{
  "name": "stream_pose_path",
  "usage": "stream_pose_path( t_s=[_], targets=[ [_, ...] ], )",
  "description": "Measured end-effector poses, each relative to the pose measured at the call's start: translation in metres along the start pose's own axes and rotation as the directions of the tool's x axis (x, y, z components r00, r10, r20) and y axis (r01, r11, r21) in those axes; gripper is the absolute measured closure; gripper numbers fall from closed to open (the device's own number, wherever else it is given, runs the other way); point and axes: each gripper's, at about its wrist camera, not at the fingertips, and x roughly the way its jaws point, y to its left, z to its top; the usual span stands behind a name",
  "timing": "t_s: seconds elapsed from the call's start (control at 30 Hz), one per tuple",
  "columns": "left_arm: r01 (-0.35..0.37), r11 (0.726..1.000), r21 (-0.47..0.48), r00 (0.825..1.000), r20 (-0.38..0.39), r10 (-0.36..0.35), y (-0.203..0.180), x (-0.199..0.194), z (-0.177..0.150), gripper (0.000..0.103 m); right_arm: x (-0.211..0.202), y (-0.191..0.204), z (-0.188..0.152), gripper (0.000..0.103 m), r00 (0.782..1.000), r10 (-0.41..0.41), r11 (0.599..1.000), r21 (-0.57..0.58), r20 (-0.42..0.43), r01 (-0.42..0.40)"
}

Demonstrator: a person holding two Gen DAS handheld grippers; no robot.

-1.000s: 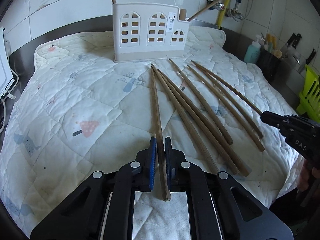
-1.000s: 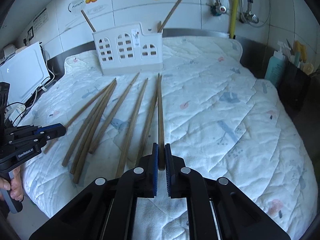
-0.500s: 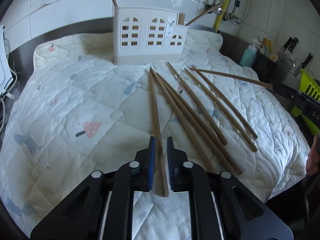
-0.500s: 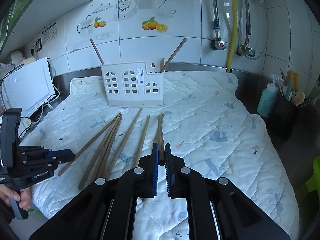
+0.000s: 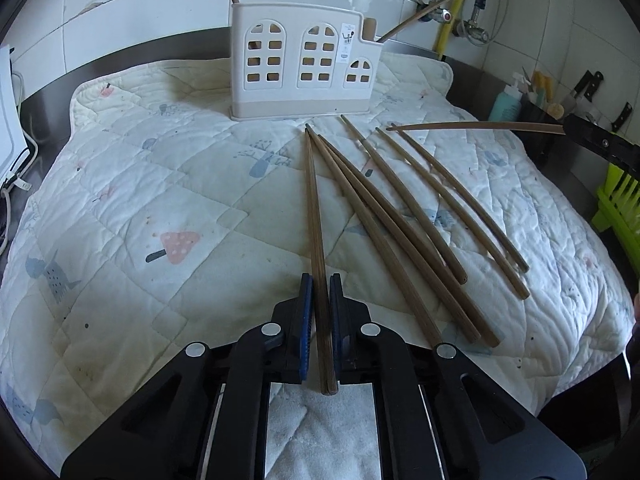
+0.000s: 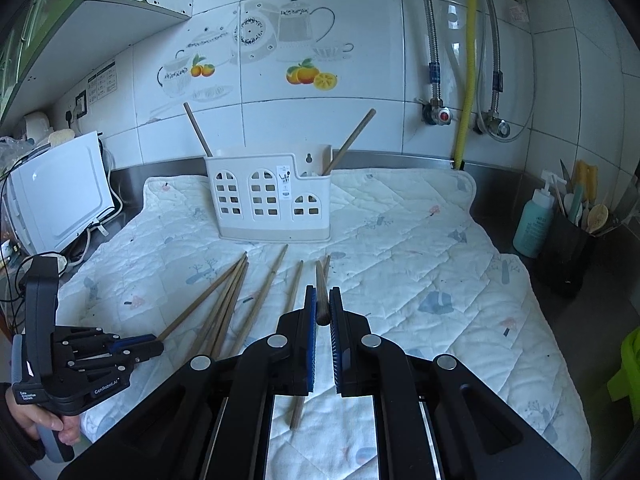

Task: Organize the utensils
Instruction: 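Carry the chopstick to the white holder with the left tool while the right tool carries its own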

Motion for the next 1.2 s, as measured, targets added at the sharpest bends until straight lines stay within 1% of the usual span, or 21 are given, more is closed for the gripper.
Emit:
stream_pose_path(
  t_s=[0.13, 0.3, 0.5, 0.73, 0.93, 1.0, 1.1, 1.2],
  targets=[
    [0.008, 1.0, -0.017, 1.0, 0.029, -0.008, 0.005, -0.009, 0.007, 0.097, -0.001, 0.001, 0.006, 0.097, 1.0, 0.002, 1.0, -0.004, 0.012, -0.001],
    [0.003, 1.0, -0.018, 0.994, 0.108, -0.001, 0.008, -0.027, 0.026, 0.098, -0.003, 0.0, 0.021, 0.097, 0.999, 0.012, 1.0, -0.009, 0.038, -0.012],
    [0.013, 1.0, -0.017, 0.981, 0.195, -0.009, 0.011, -0.038, 0.054, 0.098, -0.002, -0.001, 0.052, 0.097, 0.996, 0.039, 0.999, -0.023, 0.079, -0.038],
    [0.019, 1.0, -0.023, 0.966, 0.256, -0.012, 0.015, -0.038, 0.076, 0.098, 0.008, -0.007, 0.093, 0.097, 0.992, 0.078, 0.997, -0.034, 0.097, -0.075],
    [0.032, 0.999, -0.008, 0.959, 0.282, -0.028, 0.015, -0.044, 0.099, 0.098, 0.006, -0.014, 0.14, 0.097, 0.986, 0.117, 0.992, -0.055, 0.115, -0.111],
    [0.028, 1.0, 0.002, 0.957, 0.29, -0.027, 0.015, -0.048, 0.109, 0.098, 0.001, -0.017, 0.16, 0.097, 0.984, 0.12, 0.991, -0.076, 0.13, -0.11],
    [0.041, 0.999, 0.012, 0.95, 0.31, -0.043, 0.016, -0.057, 0.127, 0.098, -0.004, -0.022, 0.19, 0.097, 0.978, 0.147, 0.987, -0.079, 0.146, -0.137],
    [0.047, 0.999, 0.019, 0.945, 0.323, -0.051, 0.017, -0.064, 0.141, 0.098, -0.003, -0.021, 0.218, 0.097, 0.976, 0.152, 0.985, -0.102, 0.154, -0.137]
  ],
)
